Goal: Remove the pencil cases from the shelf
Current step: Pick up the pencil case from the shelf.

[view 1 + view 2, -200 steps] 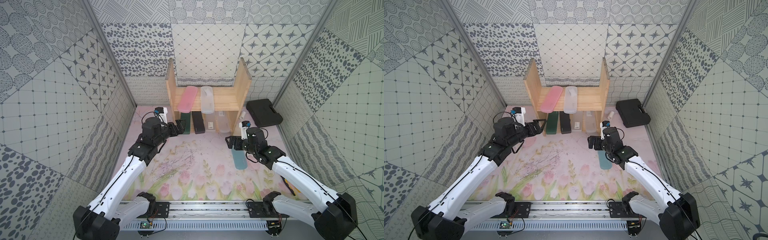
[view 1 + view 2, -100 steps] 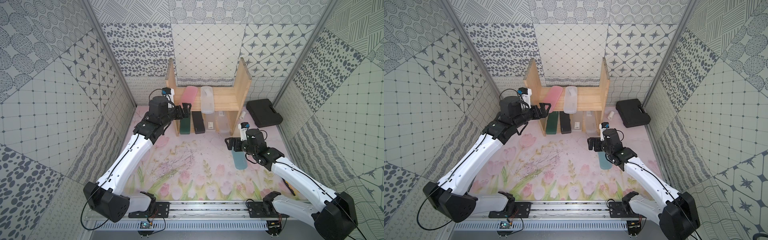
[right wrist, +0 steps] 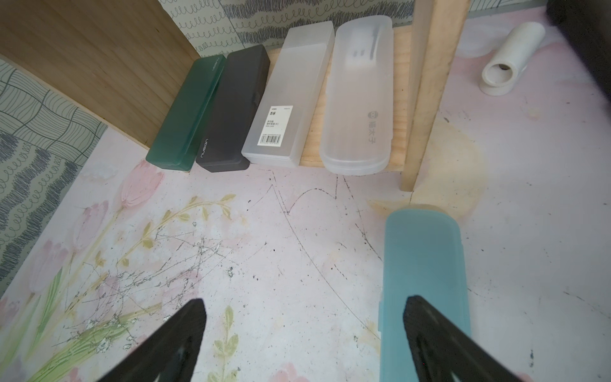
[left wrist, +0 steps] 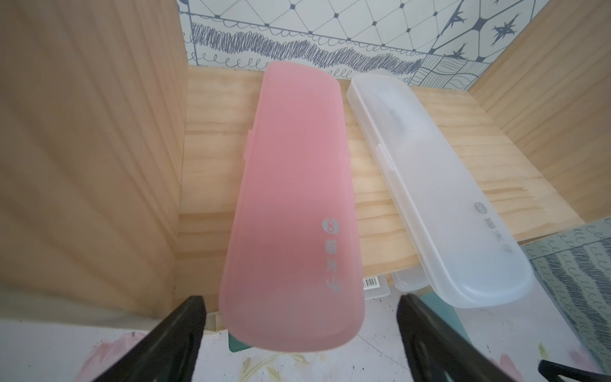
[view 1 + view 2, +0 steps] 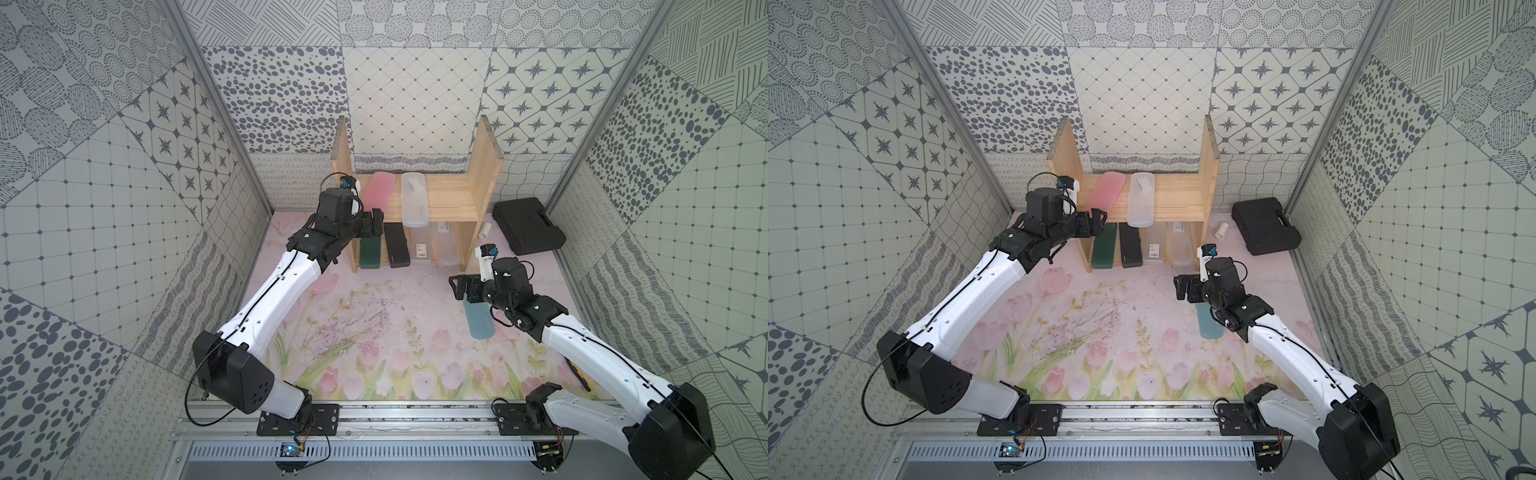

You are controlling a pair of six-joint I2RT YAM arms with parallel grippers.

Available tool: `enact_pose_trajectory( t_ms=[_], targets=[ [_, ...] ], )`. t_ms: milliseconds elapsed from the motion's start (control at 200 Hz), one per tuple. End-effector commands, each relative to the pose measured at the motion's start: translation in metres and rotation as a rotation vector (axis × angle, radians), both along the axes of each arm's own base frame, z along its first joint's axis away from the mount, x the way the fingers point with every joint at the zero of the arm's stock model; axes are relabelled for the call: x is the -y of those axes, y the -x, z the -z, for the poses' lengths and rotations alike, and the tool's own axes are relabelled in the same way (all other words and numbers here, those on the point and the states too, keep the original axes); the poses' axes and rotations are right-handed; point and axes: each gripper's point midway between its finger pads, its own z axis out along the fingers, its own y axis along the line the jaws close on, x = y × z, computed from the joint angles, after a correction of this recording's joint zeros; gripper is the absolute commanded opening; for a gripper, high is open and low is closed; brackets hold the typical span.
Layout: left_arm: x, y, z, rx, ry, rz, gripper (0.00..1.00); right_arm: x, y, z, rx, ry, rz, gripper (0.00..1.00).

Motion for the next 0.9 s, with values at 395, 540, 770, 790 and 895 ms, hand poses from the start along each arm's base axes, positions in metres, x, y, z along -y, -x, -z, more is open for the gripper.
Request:
enact_pose_trajectory(
  t_ms=[395, 540, 770, 790, 895],
  targets=[
    [0.011, -0.020, 0.005, 0.036, -0.154, -0.013, 0.92, -0.004, -0.002, 0.001, 0.022, -0.004, -0.021, 0.98],
    [0.013, -0.029, 0.012, 0.020, -0.194, -0.033, 0.93, -0.005, -0.002, 0.002, 0.019, -0.005, -0.024, 0.98],
    [0.015, -0.041, 0.021, -0.003, -0.239, -0.053, 0.93, -0.005, -0.002, 0.003, 0.017, -0.009, -0.025, 0.98],
    [0.015, -0.042, 0.020, -0.002, -0.239, -0.053, 0.93, -0.005, -0.001, 0.004, 0.016, -0.008, -0.025, 0.98],
    [0.016, -0.043, 0.026, -0.032, -0.258, -0.049, 0.92, -0.005, -0.001, 0.005, 0.013, -0.009, -0.025, 0.98]
  ],
)
